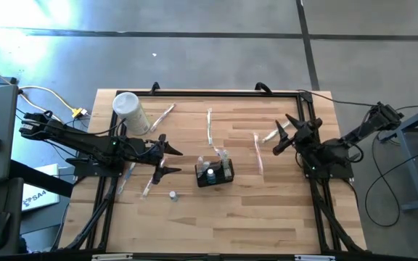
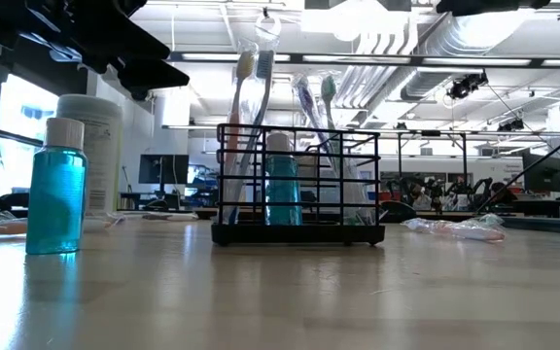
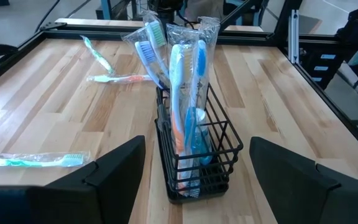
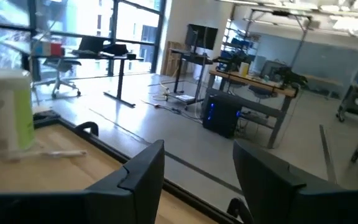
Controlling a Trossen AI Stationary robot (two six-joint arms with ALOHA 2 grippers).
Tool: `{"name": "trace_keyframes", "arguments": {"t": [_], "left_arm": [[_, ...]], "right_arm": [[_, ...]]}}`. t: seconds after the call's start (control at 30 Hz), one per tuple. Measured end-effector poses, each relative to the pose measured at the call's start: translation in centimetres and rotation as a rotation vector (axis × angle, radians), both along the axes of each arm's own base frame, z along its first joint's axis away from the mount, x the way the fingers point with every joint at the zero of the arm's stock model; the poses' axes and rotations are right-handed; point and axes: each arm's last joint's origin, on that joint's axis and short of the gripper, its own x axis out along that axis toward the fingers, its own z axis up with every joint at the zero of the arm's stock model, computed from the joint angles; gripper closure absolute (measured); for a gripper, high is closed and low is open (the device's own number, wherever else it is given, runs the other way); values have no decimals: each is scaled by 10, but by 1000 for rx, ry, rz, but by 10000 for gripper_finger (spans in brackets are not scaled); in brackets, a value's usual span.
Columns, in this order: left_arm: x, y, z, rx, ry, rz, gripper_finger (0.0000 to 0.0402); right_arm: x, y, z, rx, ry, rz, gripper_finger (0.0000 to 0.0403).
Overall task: Pick & Place toothbrushing station
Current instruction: Put the right green toothbrush into the black wire organizer
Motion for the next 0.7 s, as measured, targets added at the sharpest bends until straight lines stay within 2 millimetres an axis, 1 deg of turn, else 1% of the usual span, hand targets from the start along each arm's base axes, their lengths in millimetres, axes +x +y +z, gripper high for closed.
{"name": "trace_keyframes", "arguments": {"t": [0.1, 0.17, 0.2, 0.3, 0.33, 0.37, 0.43, 0.53, 0.63, 0.7], "left_arm": [[0, 0, 0, 0, 0, 0, 114], [0, 0, 0, 0, 0, 1, 114], [0, 0, 0, 0, 0, 1, 114], [0, 0, 0, 0, 0, 0, 114], [0, 0, 0, 0, 0, 1, 114], [0, 0, 0, 0, 0, 1, 114], [0, 0, 0, 1, 0, 1, 114], [0, 0, 0, 1, 0, 1, 114], [0, 0, 0, 1, 0, 0, 114], [0, 0, 0, 1, 0, 1, 114]], "right_arm": [[4, 5, -6, -32, 32, 49, 235], [9, 9, -11, -59, 48, 128, 247], [11, 11, -15, -78, 67, 193, 253], [19, 17, -28, -114, 137, 459, 268], [21, 17, -31, -109, 153, 528, 271], [23, 16, -33, -100, 163, 562, 274], [27, 11, -35, -91, 172, 551, 277], [31, 1, -34, -140, 227, 502, 278], [38, -15, -20, -175, 278, 434, 278], [42, -27, -10, -166, 305, 447, 278]]}}
